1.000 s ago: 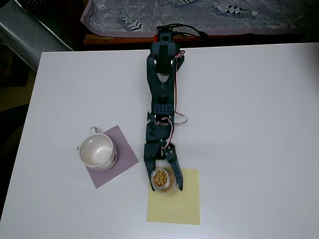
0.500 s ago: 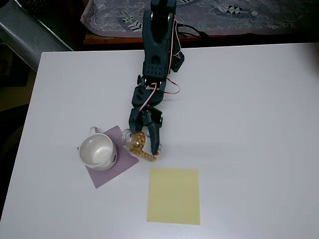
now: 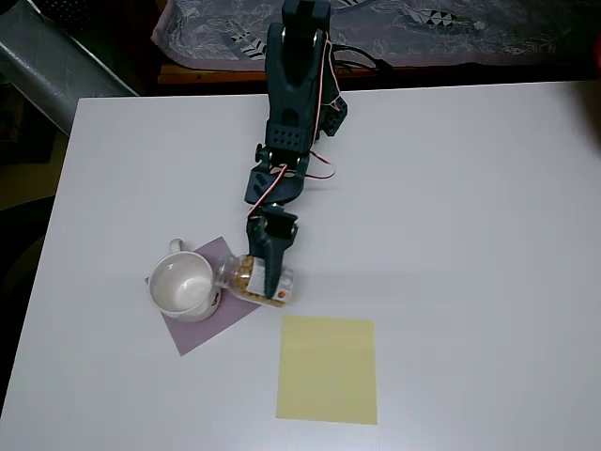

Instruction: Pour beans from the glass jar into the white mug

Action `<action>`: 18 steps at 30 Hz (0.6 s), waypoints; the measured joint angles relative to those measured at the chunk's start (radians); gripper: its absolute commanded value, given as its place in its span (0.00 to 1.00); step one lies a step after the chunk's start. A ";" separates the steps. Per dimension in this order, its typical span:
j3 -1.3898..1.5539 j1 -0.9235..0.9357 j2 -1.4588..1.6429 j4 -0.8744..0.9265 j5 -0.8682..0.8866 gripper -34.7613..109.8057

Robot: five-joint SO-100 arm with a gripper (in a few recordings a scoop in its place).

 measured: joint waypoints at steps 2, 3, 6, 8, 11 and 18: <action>-0.037 0.009 -0.054 -0.009 0.006 0.29; -0.054 0.012 -0.078 -0.017 0.006 0.29; -0.089 0.028 -0.130 -0.032 0.006 0.28; -0.103 0.034 -0.140 -0.041 0.006 0.28; -0.130 0.048 -0.152 -0.044 0.006 0.28; -0.161 0.066 -0.152 -0.044 0.003 0.28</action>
